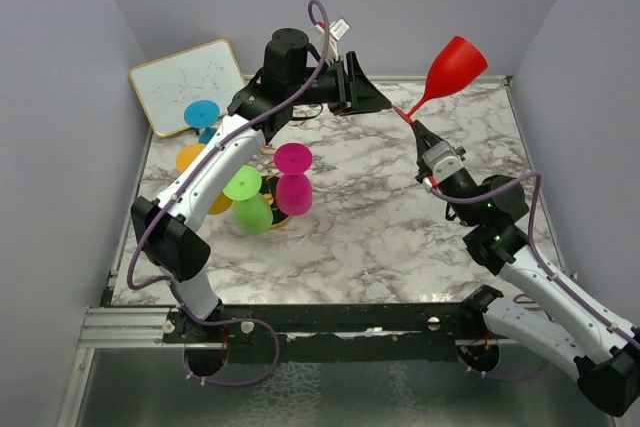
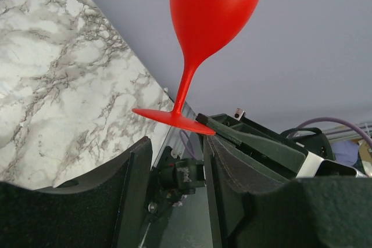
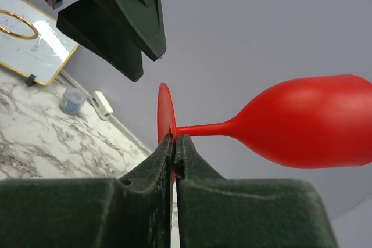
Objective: Take the wine glass off the wine glass rack
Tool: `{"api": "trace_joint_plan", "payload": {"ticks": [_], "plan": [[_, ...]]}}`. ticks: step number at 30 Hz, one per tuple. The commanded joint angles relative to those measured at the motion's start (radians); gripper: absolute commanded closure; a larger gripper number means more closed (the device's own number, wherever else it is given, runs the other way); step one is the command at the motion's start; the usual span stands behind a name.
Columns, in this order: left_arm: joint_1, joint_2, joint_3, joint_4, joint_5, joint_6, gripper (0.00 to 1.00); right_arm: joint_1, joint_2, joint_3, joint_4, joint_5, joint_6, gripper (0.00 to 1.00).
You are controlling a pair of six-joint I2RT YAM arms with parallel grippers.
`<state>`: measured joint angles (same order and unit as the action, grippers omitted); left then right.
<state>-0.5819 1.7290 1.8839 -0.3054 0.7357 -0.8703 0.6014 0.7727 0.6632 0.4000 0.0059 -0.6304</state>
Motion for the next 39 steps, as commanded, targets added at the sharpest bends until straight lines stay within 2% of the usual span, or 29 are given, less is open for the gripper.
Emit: {"api": "trace_joint_plan", "payload": {"ticks": [1, 5, 10, 16, 28, 33, 36, 39], "plan": [[0.001, -0.106, -0.076, 0.128, 0.001, -0.097, 0.54, 0.005, 0.070, -0.002, 0.207, -0.055, -0.135, 0.99], [0.001, -0.148, -0.144, 0.166, -0.026, -0.141, 0.48, 0.006, 0.124, -0.016, 0.289, -0.064, -0.206, 0.99], [0.002, -0.186, -0.248, 0.314, -0.053, -0.280, 0.37, 0.008, 0.130, -0.046, 0.344, -0.121, -0.229, 0.99], [0.002, -0.179, -0.275, 0.352, -0.073, -0.336, 0.37, 0.024, 0.127, -0.083, 0.410, -0.183, -0.278, 0.99], [0.002, -0.195, -0.318, 0.371, -0.101, -0.370, 0.38, 0.061, 0.172, -0.077, 0.466, -0.189, -0.388, 0.99], [0.002, -0.184, -0.311, 0.376, -0.102, -0.374, 0.42, 0.083, 0.199, -0.074, 0.466, -0.190, -0.448, 0.99], [0.002, -0.181, -0.316, 0.381, -0.102, -0.375, 0.50, 0.089, 0.201, -0.082, 0.481, -0.176, -0.450, 0.99], [0.001, -0.184, -0.336, 0.397, -0.102, -0.375, 0.64, 0.093, 0.193, -0.085, 0.483, -0.163, -0.446, 0.99]]}}
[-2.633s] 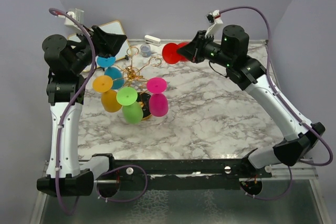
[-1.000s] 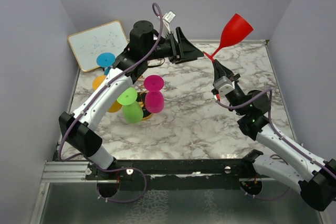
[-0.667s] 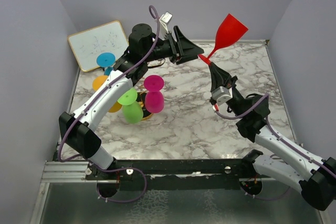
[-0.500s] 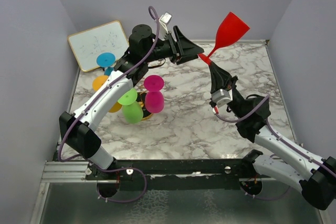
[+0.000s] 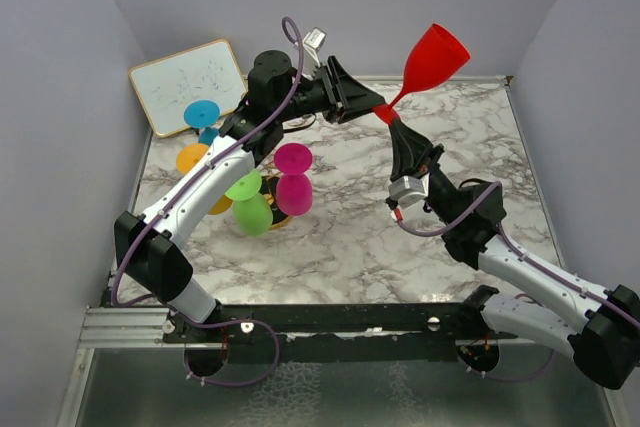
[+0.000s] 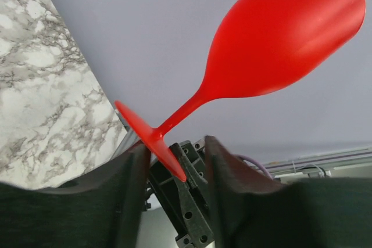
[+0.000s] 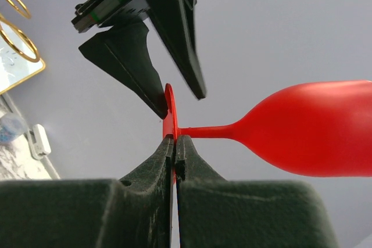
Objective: Take the wine glass off the wine glass rack
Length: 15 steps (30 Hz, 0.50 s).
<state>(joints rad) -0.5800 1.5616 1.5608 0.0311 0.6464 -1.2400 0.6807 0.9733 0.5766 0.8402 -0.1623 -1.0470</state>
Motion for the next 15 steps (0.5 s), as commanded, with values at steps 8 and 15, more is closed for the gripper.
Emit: {"api": "trace_joint_plan", "payload": {"ticks": [8, 15], "plan": [[0.000, 0.000, -0.011, 0.067, 0.000, 0.003, 0.82, 0.023, -0.025, -0.004, 0.027, 0.017, -0.032, 0.99], [0.008, -0.005, 0.004, 0.033, -0.011, 0.057, 1.00, 0.025, -0.048, -0.010, 0.025, 0.050, 0.019, 0.75]]}}
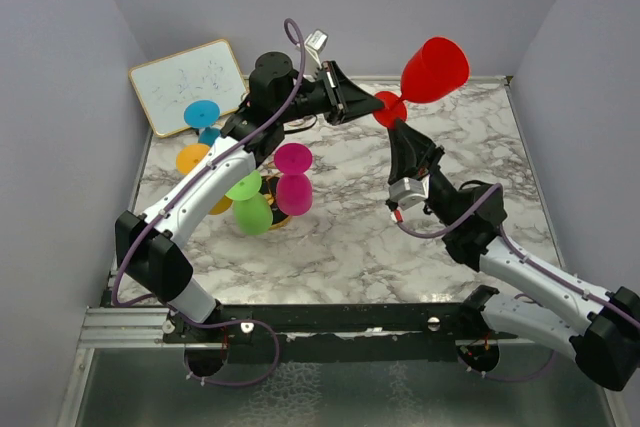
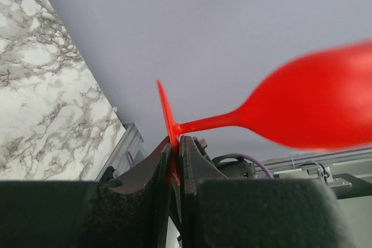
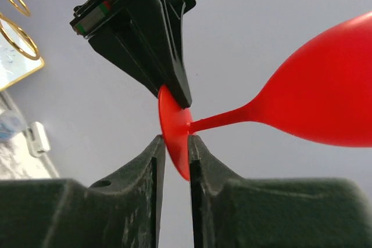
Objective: Take the wine glass off the wine glass rack
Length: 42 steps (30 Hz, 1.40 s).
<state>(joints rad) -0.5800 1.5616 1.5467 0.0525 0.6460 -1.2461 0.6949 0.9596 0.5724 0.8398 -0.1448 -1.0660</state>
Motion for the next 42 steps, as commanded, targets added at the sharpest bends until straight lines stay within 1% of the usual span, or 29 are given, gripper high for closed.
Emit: {"api": "trace_joint_plan", "payload": {"ticks": [1, 4, 6, 8, 11, 13, 14, 15, 16, 17, 18, 19, 21, 22, 24, 25, 26, 28, 30, 32, 34, 38, 40, 42], "plan": [[0.012, -0.010, 0.021, 0.004, -0.018, 0.075, 1.00, 0.010, -0.040, -0.007, 0.022, 0.037, 0.052, 0.63], [0.033, -0.027, 0.034, -0.042, -0.050, 0.131, 1.00, 0.011, -0.063, -0.002, -0.022, 0.053, 0.112, 0.45], [0.055, -0.048, 0.031, -0.064, -0.074, 0.165, 1.00, 0.011, -0.089, 0.000, -0.070, 0.056, 0.161, 0.36], [0.079, -0.074, 0.023, -0.088, -0.103, 0.197, 1.00, 0.011, -0.117, 0.004, -0.129, 0.064, 0.220, 0.32], [0.114, -0.121, 0.003, -0.108, -0.138, 0.237, 1.00, 0.011, -0.166, 0.012, -0.234, 0.068, 0.319, 0.32], [0.137, -0.157, -0.003, -0.131, -0.172, 0.277, 1.00, 0.011, -0.197, 0.023, -0.319, 0.069, 0.391, 0.37], [0.146, -0.176, -0.003, -0.149, -0.196, 0.301, 1.00, 0.011, -0.213, 0.028, -0.355, 0.069, 0.429, 0.41], [0.156, -0.196, -0.003, -0.165, -0.222, 0.327, 1.00, 0.011, -0.229, 0.033, -0.386, 0.075, 0.492, 0.48], [0.164, -0.220, -0.008, -0.174, -0.252, 0.352, 1.00, 0.011, -0.238, 0.041, -0.415, 0.084, 0.549, 0.62], [0.170, -0.245, -0.015, -0.179, -0.286, 0.375, 1.00, 0.011, -0.242, 0.053, -0.444, 0.107, 0.614, 0.84], [0.172, -0.272, -0.021, -0.181, -0.320, 0.403, 1.00, 0.010, -0.240, 0.074, -0.484, 0.142, 0.701, 0.97], [0.173, -0.298, -0.028, -0.183, -0.352, 0.434, 1.00, 0.011, -0.233, 0.103, -0.531, 0.194, 0.801, 0.99], [0.174, -0.345, -0.037, -0.198, -0.415, 0.502, 1.00, 0.011, -0.192, 0.220, -0.697, 0.320, 1.029, 0.99], [0.174, -0.366, -0.042, -0.207, -0.436, 0.537, 1.00, 0.010, -0.155, 0.302, -0.808, 0.341, 1.095, 0.99], [0.174, -0.416, -0.053, -0.237, -0.476, 0.620, 1.00, 0.011, -0.062, 0.511, -1.006, 0.280, 1.156, 0.99], [0.174, -0.438, -0.059, -0.255, -0.496, 0.660, 1.00, 0.010, -0.009, 0.592, -1.091, 0.243, 1.176, 0.97], [0.173, -0.460, -0.070, -0.271, -0.514, 0.706, 1.00, 0.010, 0.041, 0.673, -1.158, 0.218, 1.186, 0.92], [0.174, -0.507, -0.091, -0.308, -0.556, 0.785, 1.00, 0.009, 0.137, 0.813, -1.287, 0.188, 1.200, 0.73], [0.174, -0.554, -0.111, -0.348, -0.617, 0.845, 1.00, 0.011, 0.200, 0.924, -1.365, 0.175, 1.218, 0.64], [0.173, -0.600, -0.131, -0.376, -0.671, 0.892, 1.00, 0.010, 0.238, 1.006, -1.405, 0.165, 1.232, 0.51], [0.174, -0.636, -0.146, -0.393, -0.708, 0.911, 1.00, 0.009, 0.270, 1.079, -1.435, 0.174, 1.243, 0.48], [0.173, -0.677, -0.166, -0.396, -0.715, 0.919, 1.00, 0.009, 0.325, 1.175, -1.451, 0.169, 1.228, 0.49], [0.174, -0.681, -0.173, -0.393, -0.696, 0.916, 1.00, 0.009, 0.345, 1.204, -1.450, 0.129, 1.223, 0.49], [0.174, -0.677, -0.175, -0.387, -0.673, 0.915, 1.00, 0.009, 0.361, 1.225, -1.441, 0.049, 1.222, 0.49]]}}
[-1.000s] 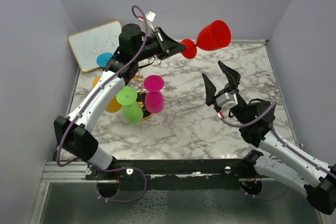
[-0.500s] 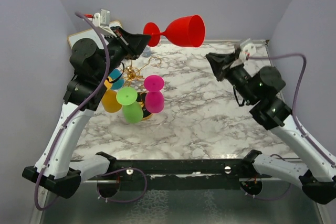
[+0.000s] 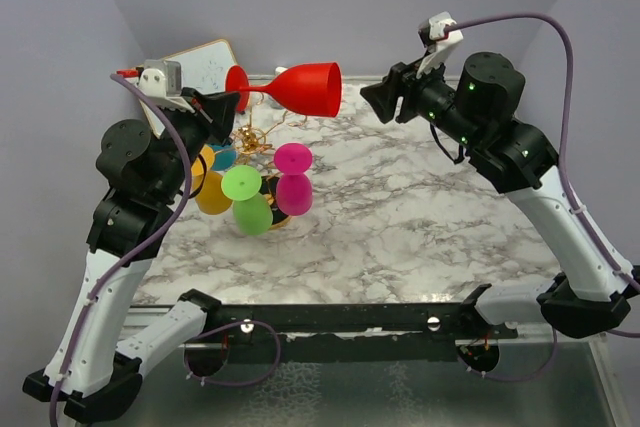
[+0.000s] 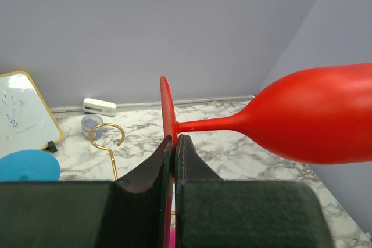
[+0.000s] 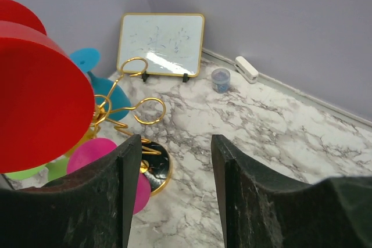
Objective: Take the wine glass off the wine glass rack
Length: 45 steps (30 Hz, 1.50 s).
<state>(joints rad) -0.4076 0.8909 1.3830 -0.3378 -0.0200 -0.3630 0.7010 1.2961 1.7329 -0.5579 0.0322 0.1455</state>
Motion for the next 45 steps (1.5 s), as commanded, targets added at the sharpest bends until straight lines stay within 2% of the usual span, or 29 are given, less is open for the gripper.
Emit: {"api": "trace_joint_plan", "payload": {"ticks": [1, 10, 18, 25, 27, 28, 31, 33, 34, 36, 38, 40, 45], "plan": [[0.001, -0.002, -0.012, 0.006, 0.003, 0.032, 1.00, 0.004, 0.031, 0.073, -0.040, -0.167, 0.013, 0.49], [0.001, -0.005, -0.024, 0.034, 0.048, 0.024, 1.00, 0.003, 0.044, 0.117, -0.008, -0.279, 0.044, 0.49], [0.001, -0.032, -0.058, 0.082, 0.099, 0.009, 1.00, 0.003, 0.080, 0.118, 0.015, -0.267, 0.042, 0.49], [0.001, -0.038, -0.075, 0.121, 0.152, -0.005, 1.00, 0.003, 0.098, 0.112, 0.065, -0.335, 0.053, 0.49], [0.001, -0.037, -0.083, 0.133, 0.158, -0.012, 1.00, 0.003, 0.105, 0.116, 0.073, -0.358, 0.059, 0.54], [0.001, -0.035, -0.084, 0.136, 0.159, -0.012, 1.00, 0.003, 0.106, 0.115, 0.079, -0.373, 0.061, 0.61], [0.001, -0.022, -0.082, 0.134, 0.156, -0.017, 1.00, 0.003, 0.107, 0.120, 0.084, -0.393, 0.062, 0.96], [0.001, -0.011, -0.077, 0.122, 0.135, -0.023, 0.99, 0.003, 0.102, 0.119, 0.084, -0.381, 0.060, 0.99], [0.001, -0.004, -0.074, 0.112, 0.119, -0.023, 0.89, 0.003, 0.098, 0.116, 0.085, -0.365, 0.061, 0.99], [0.001, 0.011, -0.066, 0.089, 0.079, -0.023, 0.59, 0.003, 0.094, 0.118, 0.079, -0.299, 0.062, 0.99], [0.001, 0.025, -0.057, 0.058, 0.029, -0.022, 0.44, 0.002, 0.100, 0.138, 0.057, -0.219, 0.054, 0.99], [0.001, 0.034, -0.055, 0.035, -0.014, -0.018, 0.33, 0.000, 0.115, 0.175, 0.025, -0.148, 0.035, 0.99], [0.001, 0.024, -0.063, 0.018, -0.111, -0.007, 0.31, -0.041, 0.193, 0.306, -0.044, 0.041, 0.004, 0.99]]}}
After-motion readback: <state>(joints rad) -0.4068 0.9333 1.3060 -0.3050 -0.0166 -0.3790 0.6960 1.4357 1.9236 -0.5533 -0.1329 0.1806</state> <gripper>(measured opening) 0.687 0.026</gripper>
